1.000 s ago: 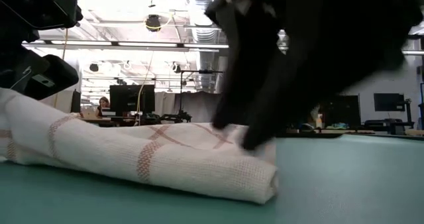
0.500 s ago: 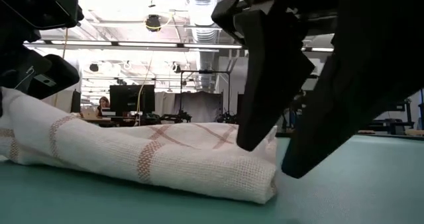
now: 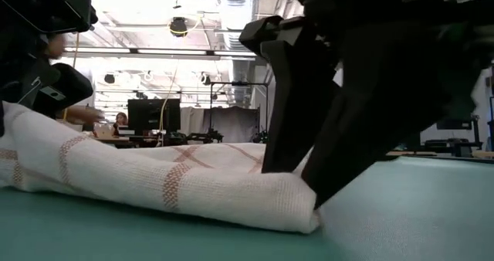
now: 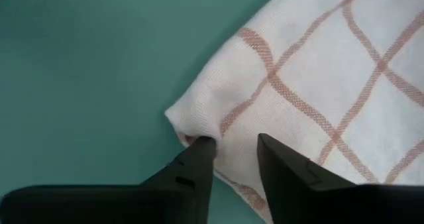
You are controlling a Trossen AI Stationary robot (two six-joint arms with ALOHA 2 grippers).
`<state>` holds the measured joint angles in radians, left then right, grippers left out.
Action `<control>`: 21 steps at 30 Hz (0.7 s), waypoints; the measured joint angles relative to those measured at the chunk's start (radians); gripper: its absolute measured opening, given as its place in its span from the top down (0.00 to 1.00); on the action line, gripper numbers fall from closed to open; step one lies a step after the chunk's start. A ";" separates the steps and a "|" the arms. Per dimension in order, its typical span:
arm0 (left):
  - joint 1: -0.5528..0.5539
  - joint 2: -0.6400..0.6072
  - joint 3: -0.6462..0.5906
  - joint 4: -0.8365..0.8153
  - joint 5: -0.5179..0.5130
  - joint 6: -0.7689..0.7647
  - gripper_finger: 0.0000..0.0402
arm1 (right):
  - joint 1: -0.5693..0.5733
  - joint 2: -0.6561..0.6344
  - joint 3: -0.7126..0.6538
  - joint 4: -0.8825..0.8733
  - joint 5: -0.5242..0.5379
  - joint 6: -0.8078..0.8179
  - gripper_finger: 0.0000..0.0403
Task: Roll towel into tight, uniform cylinder
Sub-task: Roll the white patterned towel
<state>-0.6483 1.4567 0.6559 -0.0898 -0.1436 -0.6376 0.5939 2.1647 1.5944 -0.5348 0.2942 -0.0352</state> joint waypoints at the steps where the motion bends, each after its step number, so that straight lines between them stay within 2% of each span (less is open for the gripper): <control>1: 0.000 0.000 0.000 0.000 0.000 0.000 0.90 | -0.001 0.000 0.000 -0.001 -0.001 0.000 0.66; 11: 0.000 0.000 0.000 0.001 -0.002 -0.002 0.90 | 0.018 0.000 0.002 -0.009 -0.006 0.000 0.96; 21: 0.000 0.000 0.000 0.002 -0.003 0.008 0.90 | 0.046 -0.001 0.142 -0.137 0.021 0.008 0.99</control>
<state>-0.6485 1.4567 0.6559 -0.0876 -0.1471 -0.6292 0.6400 2.1635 1.7365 -0.6723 0.3157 -0.0274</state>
